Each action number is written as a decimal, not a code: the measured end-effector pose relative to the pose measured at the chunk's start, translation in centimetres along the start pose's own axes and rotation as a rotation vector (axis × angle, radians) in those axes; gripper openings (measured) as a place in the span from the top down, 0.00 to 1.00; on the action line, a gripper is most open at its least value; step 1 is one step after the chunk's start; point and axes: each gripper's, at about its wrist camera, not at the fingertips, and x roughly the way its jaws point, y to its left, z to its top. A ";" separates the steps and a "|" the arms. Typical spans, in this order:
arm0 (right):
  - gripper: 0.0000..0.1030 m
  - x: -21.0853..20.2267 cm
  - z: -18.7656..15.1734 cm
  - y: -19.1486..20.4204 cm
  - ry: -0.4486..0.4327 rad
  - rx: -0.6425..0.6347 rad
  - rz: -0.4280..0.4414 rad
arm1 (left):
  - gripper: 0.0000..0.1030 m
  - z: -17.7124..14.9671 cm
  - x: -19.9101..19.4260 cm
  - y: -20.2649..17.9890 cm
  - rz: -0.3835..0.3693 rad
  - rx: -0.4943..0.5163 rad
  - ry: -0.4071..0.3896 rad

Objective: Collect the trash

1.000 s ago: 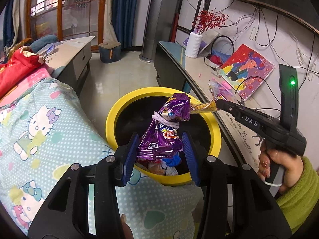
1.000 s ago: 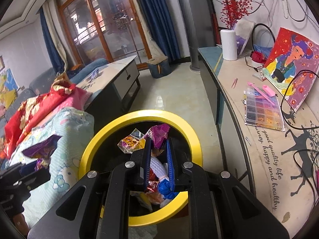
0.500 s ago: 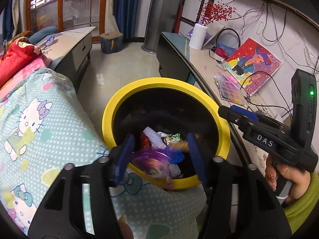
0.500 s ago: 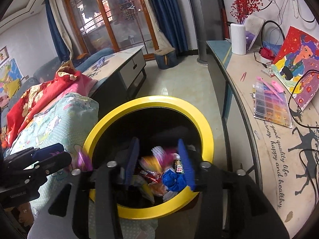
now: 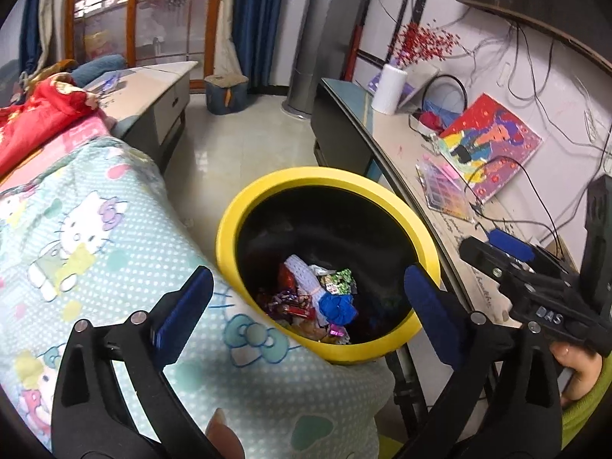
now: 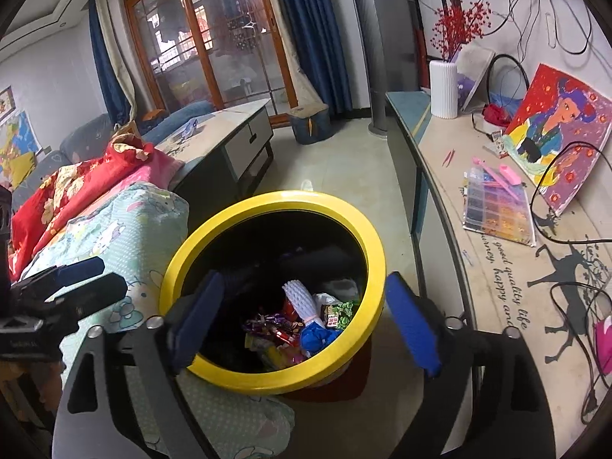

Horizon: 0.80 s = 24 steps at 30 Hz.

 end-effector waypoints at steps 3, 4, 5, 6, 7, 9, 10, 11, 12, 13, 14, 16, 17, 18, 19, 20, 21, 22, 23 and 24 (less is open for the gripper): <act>0.12 -0.8 0.1 0.8 -0.012 -0.014 0.010 | 0.11 -0.1 -1.2 0.7 0.020 -0.021 -0.022; 0.11 -1.1 0.1 1.0 -0.015 -0.019 0.015 | 0.11 -0.1 -1.6 0.9 0.024 -0.026 -0.026; 0.10 -1.4 0.2 1.6 -0.020 -0.031 0.023 | 0.11 -0.2 -2.1 1.3 0.033 -0.034 -0.036; 0.09 -1.6 0.2 2.0 -0.024 -0.039 0.027 | 0.11 -0.3 -2.4 1.5 0.040 -0.040 -0.041; 0.09 -1.8 0.2 2.5 -0.026 -0.047 0.031 | 0.11 -0.3 -2.8 1.7 0.048 -0.045 -0.047; 0.08 -2.2 0.3 3.7 -0.034 -0.071 0.045 | 0.11 -0.7 -3.6 2.2 0.063 -0.053 -0.059; 0.08 -2.3 0.4 4.1 -0.035 -0.079 0.049 | 0.11 -0.9 -4.2 2.6 0.071 -0.059 -0.065; 0.08 -2.5 0.4 4.7 -0.037 -0.093 0.055 | 0.11 -1.0 -4.6 2.8 0.077 -0.064 -0.070; 0.07 -2.7 0.3 5.2 -0.037 -0.103 0.061 | 0.11 -1.1 -5.0 3.0 0.082 -0.065 -0.073; 0.07 -2.8 0.3 5.6 -0.039 -0.112 0.067 | 0.11 -1.3 -5.4 3.3 0.091 -0.068 -0.079; 0.07 -3.0 0.2 6.1 -0.042 -0.123 0.073 | 0.11 -1.5 -6.0 3.6 0.101 -0.073 -0.088; 0.07 -3.4 0.1 7.2 -0.047 -0.144 0.083 | 0.11 -1.8 -6.8 4.3 0.116 -0.078 -0.100; 0.07 -3.6 0.0 7.7 -0.051 -0.153 0.092 | 0.11 -2.0 -7.1 4.5 0.124 -0.080 -0.104; 0.07 -3.9 -0.1 8.3 -0.055 -0.161 0.100 | 0.11 -2.2 -7.6 4.8 0.135 -0.084 -0.109; 0.07 -3.9 -0.1 8.7 -0.057 -0.165 0.104 | 0.11 -2.4 -8.1 5.2 0.142 -0.087 -0.115; 0.07 -4.1 -0.2 9.2 -0.062 -0.170 0.111 | 0.11 -2.6 -8.7 5.5 0.152 -0.092 -0.122; 0.07 -4.3 -0.3 9.6 -0.066 -0.174 0.119 | 0.11 -2.8 -9.0 5.8 0.159 -0.094 -0.123; 0.07 -4.4 -0.3 10.1 -0.068 -0.179 0.127 | 0.11 -2.9 -9.4 6.0 0.168 -0.096 -0.127; 0.07 -4.5 -0.4 10.6 -0.070 -0.186 0.136 | 0.11 -3.0 -9.7 6.2 0.176 -0.099 -0.130; 0.07 -4.7 -0.5 11.1 -0.072 -0.193 0.145 | 0.11 -3.3 -10.3 6.5 0.190 -0.104 -0.138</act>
